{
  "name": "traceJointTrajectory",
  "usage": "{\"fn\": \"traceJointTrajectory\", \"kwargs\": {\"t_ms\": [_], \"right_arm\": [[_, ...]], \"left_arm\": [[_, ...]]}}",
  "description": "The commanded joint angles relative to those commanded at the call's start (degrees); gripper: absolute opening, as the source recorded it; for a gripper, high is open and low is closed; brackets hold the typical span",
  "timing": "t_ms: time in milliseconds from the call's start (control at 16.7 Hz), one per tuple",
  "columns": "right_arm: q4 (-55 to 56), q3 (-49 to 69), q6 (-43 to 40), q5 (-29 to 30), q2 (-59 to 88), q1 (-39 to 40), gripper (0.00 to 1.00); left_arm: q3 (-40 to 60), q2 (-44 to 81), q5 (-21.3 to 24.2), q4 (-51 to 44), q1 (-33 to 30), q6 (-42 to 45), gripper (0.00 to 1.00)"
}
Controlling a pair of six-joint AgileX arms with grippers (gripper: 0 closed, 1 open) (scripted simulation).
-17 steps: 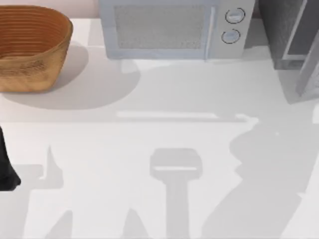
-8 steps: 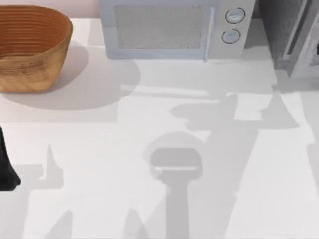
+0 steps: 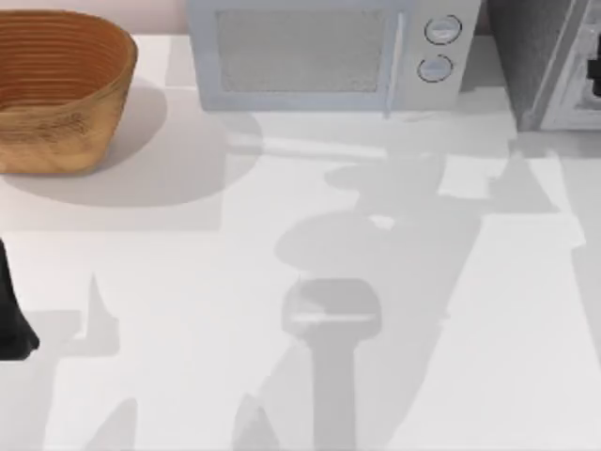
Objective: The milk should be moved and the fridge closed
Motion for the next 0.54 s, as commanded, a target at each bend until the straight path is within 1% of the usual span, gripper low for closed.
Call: {"fn": "traceJointTrajectory", "kwargs": {"t_ms": [300,540], "right_arm": [[-2.6,13.2,0.0,0.3,10.0,0.0,1.00],[-3.3,17.1,0.0,0.4,12.7,0.0,1.00]], "left_arm": [[0.0,0.0,0.0,0.0,0.0,0.0,1.00],[0.0,0.0,0.0,0.0,0.0,0.0,1.00]]}}
